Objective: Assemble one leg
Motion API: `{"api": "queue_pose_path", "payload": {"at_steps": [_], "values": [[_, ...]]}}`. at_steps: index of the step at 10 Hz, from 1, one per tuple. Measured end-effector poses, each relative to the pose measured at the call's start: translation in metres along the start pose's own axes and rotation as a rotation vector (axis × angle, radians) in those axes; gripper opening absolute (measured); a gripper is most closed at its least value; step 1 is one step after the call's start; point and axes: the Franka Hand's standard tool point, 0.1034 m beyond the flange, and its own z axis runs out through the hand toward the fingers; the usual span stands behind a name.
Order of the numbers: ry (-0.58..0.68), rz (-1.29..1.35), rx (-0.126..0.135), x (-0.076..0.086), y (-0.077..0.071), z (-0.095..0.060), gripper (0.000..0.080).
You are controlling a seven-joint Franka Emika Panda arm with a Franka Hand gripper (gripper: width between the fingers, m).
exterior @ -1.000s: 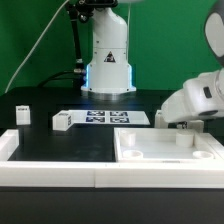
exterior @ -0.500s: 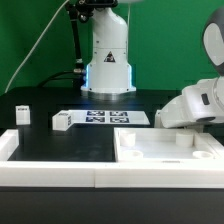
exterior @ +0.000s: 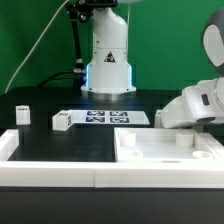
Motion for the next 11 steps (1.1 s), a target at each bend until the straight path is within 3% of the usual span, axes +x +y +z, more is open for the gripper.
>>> {"api": "queue_pose_path", "payload": {"at_steps": [5,8,11], "values": [[-0.002,-0.015,0.003,-0.002,0.001,-0.003,0.0290],[0.020,-0.059,0.002,-0.030,0.010,-0.037,0.0291],[0.077,-0.097,0.009,-0.060,0.030,-0.076,0.0291]]}}
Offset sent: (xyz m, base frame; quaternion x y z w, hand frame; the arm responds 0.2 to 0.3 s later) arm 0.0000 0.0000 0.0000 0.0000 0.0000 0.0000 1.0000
